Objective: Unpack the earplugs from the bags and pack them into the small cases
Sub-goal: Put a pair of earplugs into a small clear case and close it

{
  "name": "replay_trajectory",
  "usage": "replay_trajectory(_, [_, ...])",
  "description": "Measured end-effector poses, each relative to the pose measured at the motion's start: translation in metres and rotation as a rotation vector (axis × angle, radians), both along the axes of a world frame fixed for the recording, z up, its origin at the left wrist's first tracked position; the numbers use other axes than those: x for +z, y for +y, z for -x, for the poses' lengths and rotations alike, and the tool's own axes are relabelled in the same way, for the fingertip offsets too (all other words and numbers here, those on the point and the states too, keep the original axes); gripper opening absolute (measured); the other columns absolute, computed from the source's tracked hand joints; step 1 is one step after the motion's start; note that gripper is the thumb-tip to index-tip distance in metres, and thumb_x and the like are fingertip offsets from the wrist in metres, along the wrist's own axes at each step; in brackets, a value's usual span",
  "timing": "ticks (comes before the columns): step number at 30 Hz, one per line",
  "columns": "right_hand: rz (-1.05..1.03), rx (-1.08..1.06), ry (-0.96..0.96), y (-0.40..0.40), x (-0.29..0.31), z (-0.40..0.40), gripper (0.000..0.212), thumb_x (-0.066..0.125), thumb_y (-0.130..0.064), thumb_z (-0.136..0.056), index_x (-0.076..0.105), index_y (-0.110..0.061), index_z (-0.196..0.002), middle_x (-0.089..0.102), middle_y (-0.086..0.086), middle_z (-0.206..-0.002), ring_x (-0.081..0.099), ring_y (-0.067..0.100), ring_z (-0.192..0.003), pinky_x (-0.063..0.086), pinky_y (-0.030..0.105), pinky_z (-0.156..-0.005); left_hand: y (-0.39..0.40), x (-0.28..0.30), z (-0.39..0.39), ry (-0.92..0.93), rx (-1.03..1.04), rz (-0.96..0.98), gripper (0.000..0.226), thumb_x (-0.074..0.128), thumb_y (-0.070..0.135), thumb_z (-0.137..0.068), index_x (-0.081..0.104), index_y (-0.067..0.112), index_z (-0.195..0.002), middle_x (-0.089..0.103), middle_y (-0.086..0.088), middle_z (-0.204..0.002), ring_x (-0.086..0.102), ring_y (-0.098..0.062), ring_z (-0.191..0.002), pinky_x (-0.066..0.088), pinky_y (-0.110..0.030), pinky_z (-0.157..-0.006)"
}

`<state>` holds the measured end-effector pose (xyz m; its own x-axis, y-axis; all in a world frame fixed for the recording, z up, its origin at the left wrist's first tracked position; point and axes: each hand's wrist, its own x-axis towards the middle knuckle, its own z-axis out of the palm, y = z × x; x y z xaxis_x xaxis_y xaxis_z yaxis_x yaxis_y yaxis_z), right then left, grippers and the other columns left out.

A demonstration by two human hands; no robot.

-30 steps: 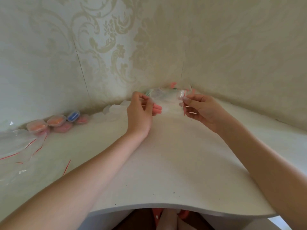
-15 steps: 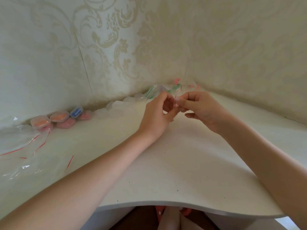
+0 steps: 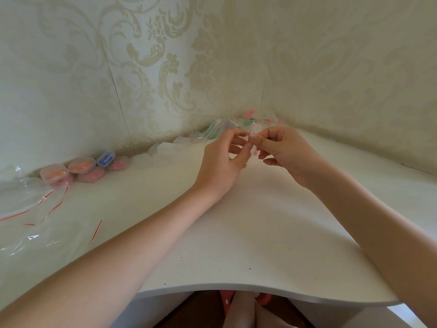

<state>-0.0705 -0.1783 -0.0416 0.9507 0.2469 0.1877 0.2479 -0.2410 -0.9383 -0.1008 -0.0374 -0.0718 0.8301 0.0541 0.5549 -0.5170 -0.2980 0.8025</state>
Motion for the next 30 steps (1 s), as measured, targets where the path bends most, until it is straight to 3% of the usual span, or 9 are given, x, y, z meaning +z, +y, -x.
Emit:
replay_trajectory(4, [0.007, -0.024, 0.003, 0.0, 0.0, -0.001, 0.023, 0.066, -0.035, -0.086, 0.064, -0.013, -0.079, 0.061, 0.003, -0.075, 0.055, 0.009, -0.063, 0.045, 0.019, -0.061, 0.0, -0.001, 0.0, -0.096, 0.033, -0.1, 0.029, 0.077, 0.012, -0.077, 0.064, 0.016, -0.103, 0.064, 0.013, -0.084, 0.062, -0.003, -0.079, 0.054, -0.02, -0.068])
replay_trajectory(9, [-0.058, 0.038, 0.117, 0.002, -0.003, 0.001, 0.019, 0.066, -0.029, -0.087, 0.062, -0.015, -0.075, 0.056, -0.002, -0.069, 0.052, 0.006, -0.058, 0.044, 0.02, -0.06, 0.004, -0.003, -0.004, -0.09, 0.097, -0.064, 0.012, 0.071, 0.004, -0.079, 0.071, 0.009, -0.09, 0.069, 0.005, -0.077, 0.065, -0.003, -0.071, 0.051, -0.014, -0.068])
replay_trajectory(12, [-0.046, 0.034, 0.111, 0.001, -0.004, 0.001, 0.02, 0.067, -0.031, -0.086, 0.065, -0.014, -0.077, 0.057, -0.004, -0.069, 0.051, 0.006, -0.059, 0.045, 0.019, -0.061, 0.004, -0.004, -0.005, -0.057, 0.076, -0.033, 0.007, 0.068, 0.005, -0.083, 0.073, 0.009, -0.082, 0.069, 0.003, -0.068, 0.066, -0.008, -0.065, 0.054, -0.023, -0.069])
replay_trajectory(16, [-0.035, 0.017, 0.088, -0.001, -0.003, -0.001, 0.021, 0.067, -0.033, -0.086, 0.064, -0.014, -0.078, 0.057, -0.002, -0.069, 0.051, 0.006, -0.058, 0.045, 0.02, -0.061, 0.004, -0.003, -0.008, 0.066, 0.008, 0.107, 0.02, 0.063, 0.004, -0.087, 0.071, 0.015, -0.072, 0.068, -0.001, -0.062, 0.07, -0.027, -0.073, 0.059, -0.035, -0.074])
replay_trajectory(20, [0.092, -0.033, -0.061, 0.005, -0.005, 0.0, 0.024, 0.057, -0.032, -0.094, 0.053, -0.018, -0.075, 0.058, -0.001, -0.07, 0.054, 0.009, -0.058, 0.045, 0.02, -0.058, 0.002, -0.002, -0.009, 0.154, 0.013, 0.196, 0.017, 0.06, 0.006, -0.09, 0.066, 0.004, -0.073, 0.069, -0.01, -0.066, 0.068, -0.025, -0.066, 0.059, -0.035, -0.068])
replay_trajectory(23, [0.298, -0.075, -0.272, 0.017, -0.013, 0.007, 0.024, 0.042, -0.027, -0.1, 0.045, -0.014, -0.079, 0.057, -0.001, -0.073, 0.051, 0.009, -0.06, 0.041, 0.023, -0.059, 0.0, -0.004, -0.005, 0.104, 0.087, -0.056, 0.022, 0.051, 0.012, -0.093, 0.055, 0.003, -0.074, 0.064, -0.011, -0.064, 0.063, -0.028, -0.063, 0.054, -0.04, -0.064])
replay_trajectory(25, [0.27, -0.07, -0.319, 0.024, -0.017, 0.012, 0.027, 0.036, -0.02, -0.101, 0.041, -0.013, -0.076, 0.05, -0.004, -0.066, 0.045, 0.0, -0.054, 0.035, 0.016, -0.053, -0.002, -0.004, -0.001, 0.06, 0.103, -0.232, 0.024, 0.044, 0.011, -0.093, 0.049, 0.007, -0.07, 0.057, -0.004, -0.061, 0.056, -0.024, -0.058, 0.047, -0.04, -0.061])
replay_trajectory(28, [0.277, -0.08, -0.352, 0.026, -0.019, 0.011, 0.035, 0.035, -0.016, -0.1, 0.037, -0.018, -0.065, 0.043, -0.008, -0.06, 0.04, 0.002, -0.052, 0.029, 0.018, -0.051, 0.0, -0.004, -0.002, 0.027, 0.11, -0.249, 0.029, 0.041, 0.01, -0.095, 0.042, 0.012, -0.066, 0.047, 0.005, -0.055, 0.043, -0.013, -0.053, 0.036, -0.03, -0.054])
replay_trajectory(30, [0.324, -0.074, -0.37, 0.025, -0.017, 0.011, 0.037, 0.036, -0.016, -0.1, 0.036, -0.02, -0.063, 0.042, -0.007, -0.06, 0.036, 0.006, -0.053, 0.027, 0.019, -0.049, 0.0, -0.004, -0.001, 0.009, 0.124, -0.242, 0.028, 0.041, 0.011, -0.095, 0.041, 0.01, -0.067, 0.044, 0.004, -0.055, 0.039, -0.014, -0.053, 0.031, -0.031, -0.053])
